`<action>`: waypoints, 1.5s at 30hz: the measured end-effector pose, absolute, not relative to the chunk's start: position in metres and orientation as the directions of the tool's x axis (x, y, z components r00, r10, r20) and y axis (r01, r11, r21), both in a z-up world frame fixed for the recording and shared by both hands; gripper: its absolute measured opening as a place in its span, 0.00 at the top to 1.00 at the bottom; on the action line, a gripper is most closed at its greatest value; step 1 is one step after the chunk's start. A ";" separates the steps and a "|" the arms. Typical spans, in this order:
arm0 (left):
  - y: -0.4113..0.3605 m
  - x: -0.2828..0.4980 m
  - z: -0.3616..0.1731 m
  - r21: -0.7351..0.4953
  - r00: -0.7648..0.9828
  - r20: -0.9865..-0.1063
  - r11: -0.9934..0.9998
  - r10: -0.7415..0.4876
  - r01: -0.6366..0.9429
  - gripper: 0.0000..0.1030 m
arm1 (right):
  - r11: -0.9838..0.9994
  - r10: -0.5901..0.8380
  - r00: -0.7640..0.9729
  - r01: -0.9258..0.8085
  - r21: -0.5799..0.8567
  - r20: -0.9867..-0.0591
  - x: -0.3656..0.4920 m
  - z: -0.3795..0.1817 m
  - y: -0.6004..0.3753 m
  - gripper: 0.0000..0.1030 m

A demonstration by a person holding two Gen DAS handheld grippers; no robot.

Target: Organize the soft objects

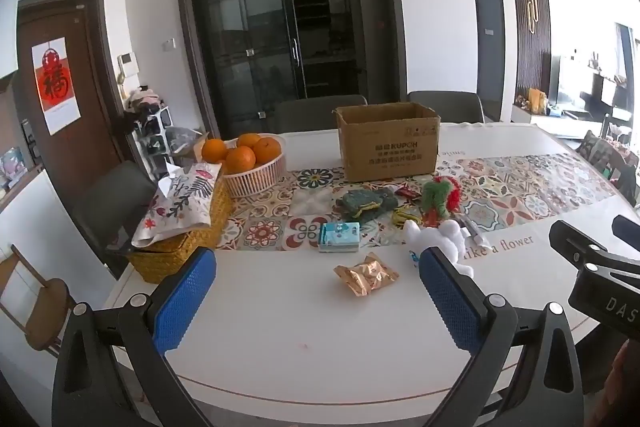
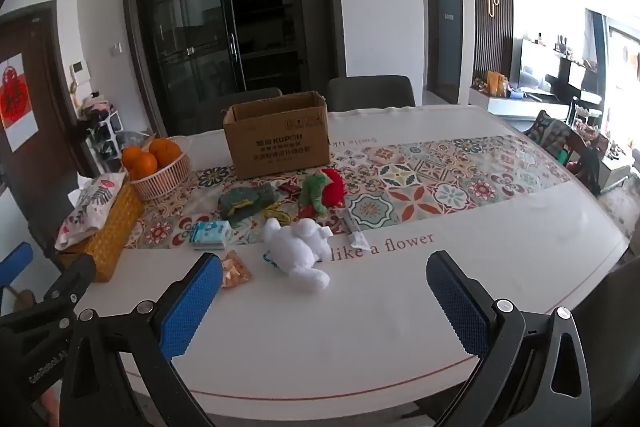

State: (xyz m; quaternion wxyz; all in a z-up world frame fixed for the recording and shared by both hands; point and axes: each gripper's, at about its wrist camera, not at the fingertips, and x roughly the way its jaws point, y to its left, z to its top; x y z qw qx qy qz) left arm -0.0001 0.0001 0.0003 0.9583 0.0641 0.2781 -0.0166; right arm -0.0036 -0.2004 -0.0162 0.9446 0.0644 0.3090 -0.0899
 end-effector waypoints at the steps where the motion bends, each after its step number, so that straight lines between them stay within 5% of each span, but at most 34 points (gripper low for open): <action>1: 0.000 0.000 0.000 0.112 0.846 -0.533 0.991 0.003 0.067 0.00 | 0.976 -0.130 0.794 0.208 0.065 -0.594 -0.003 -0.016 -0.200 0.00; 45: 0.011 0.005 0.003 0.093 0.859 -0.512 0.992 -0.022 0.081 0.00 | 0.976 -0.136 0.794 0.210 0.057 -0.592 0.004 -0.016 -0.191 0.00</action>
